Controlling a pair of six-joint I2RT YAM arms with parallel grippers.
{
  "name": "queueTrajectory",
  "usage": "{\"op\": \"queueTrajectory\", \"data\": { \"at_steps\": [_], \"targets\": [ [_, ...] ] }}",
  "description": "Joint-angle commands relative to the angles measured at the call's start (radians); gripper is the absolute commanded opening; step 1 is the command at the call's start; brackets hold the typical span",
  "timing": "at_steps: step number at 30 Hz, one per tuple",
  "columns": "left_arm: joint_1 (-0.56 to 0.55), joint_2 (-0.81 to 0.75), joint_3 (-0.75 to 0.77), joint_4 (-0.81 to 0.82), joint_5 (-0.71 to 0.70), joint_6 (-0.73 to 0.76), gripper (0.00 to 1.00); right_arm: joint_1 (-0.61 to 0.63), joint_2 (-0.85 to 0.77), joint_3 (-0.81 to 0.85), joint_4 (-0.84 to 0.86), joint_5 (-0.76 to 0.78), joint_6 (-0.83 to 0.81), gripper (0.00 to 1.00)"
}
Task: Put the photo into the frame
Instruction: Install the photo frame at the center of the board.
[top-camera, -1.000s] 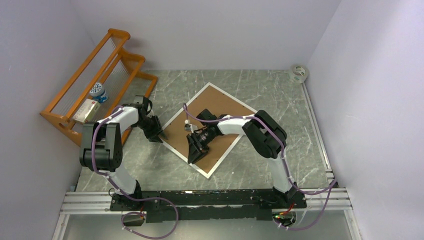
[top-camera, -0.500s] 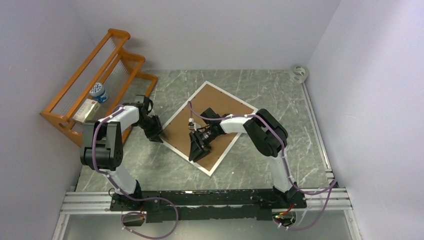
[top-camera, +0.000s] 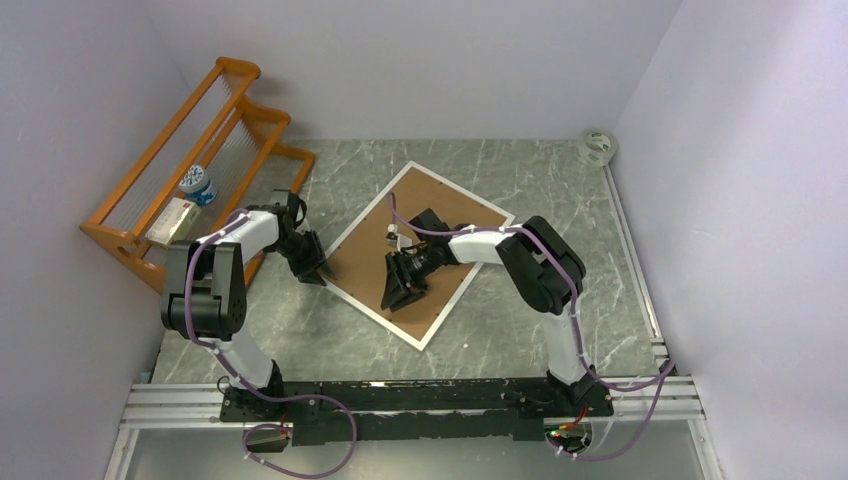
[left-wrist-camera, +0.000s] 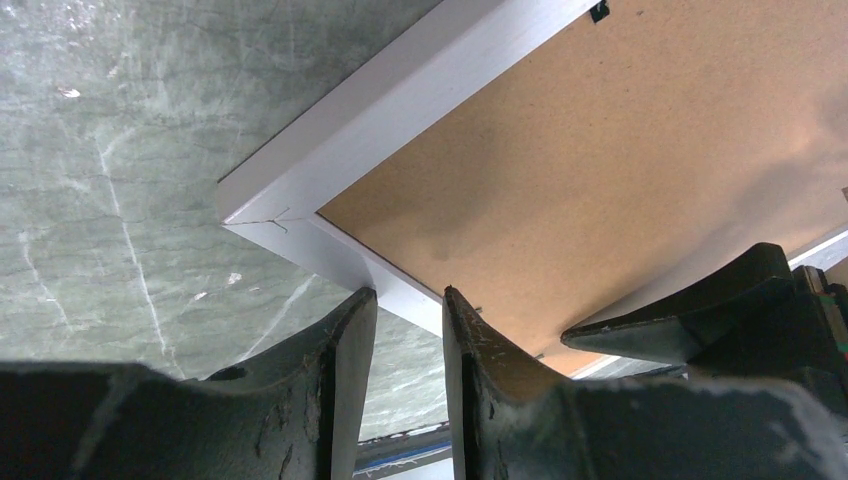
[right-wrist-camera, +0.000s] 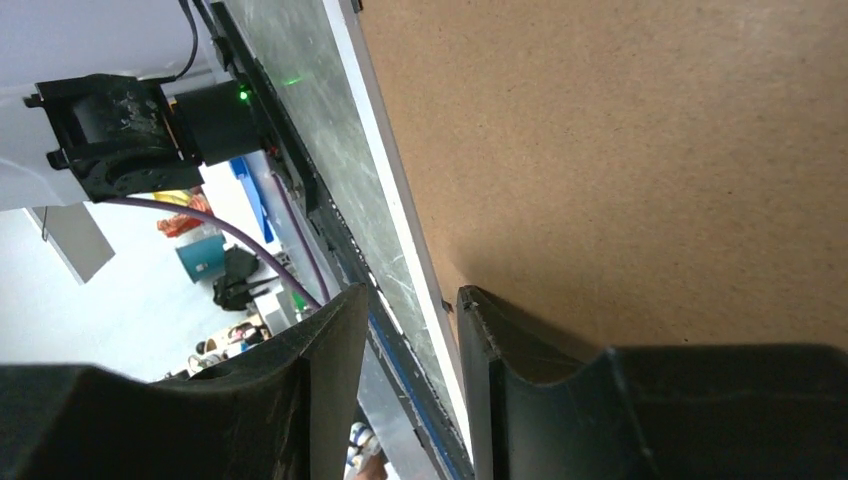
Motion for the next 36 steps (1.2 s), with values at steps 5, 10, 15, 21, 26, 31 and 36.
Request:
{"op": "queueTrajectory", "data": {
  "at_steps": [5, 10, 15, 21, 26, 31, 36],
  "targets": [
    [0.001, 0.014, -0.001, -0.026, -0.094, 0.030, 0.38, -0.053, 0.061, -0.044, 0.002, 0.544, -0.196, 0.44],
    [0.001, -0.009, 0.001, 0.001, -0.064, 0.026, 0.39, -0.046, -0.065, -0.042, 0.000, 0.444, -0.197, 0.44],
    [0.001, -0.063, 0.001, 0.040, -0.034, 0.027, 0.44, -0.025, -0.147, -0.040, 0.037, 0.253, -0.163, 0.43],
    [0.001, -0.097, 0.010, 0.051, -0.019, 0.036, 0.48, 0.028, -0.138, -0.046, 0.051, 0.130, -0.159, 0.25],
    [0.001, -0.075, -0.005, 0.043, -0.028, 0.033, 0.46, 0.052, -0.123, -0.058, 0.061, 0.093, -0.161, 0.11],
    [0.001, -0.048, -0.007, 0.029, -0.040, 0.031, 0.44, 0.058, -0.094, -0.039, 0.018, 0.098, -0.181, 0.08],
    [0.001, -0.034, -0.008, 0.026, -0.040, 0.029, 0.43, 0.061, -0.072, -0.036, -0.006, 0.097, -0.195, 0.10]
  ]
}}
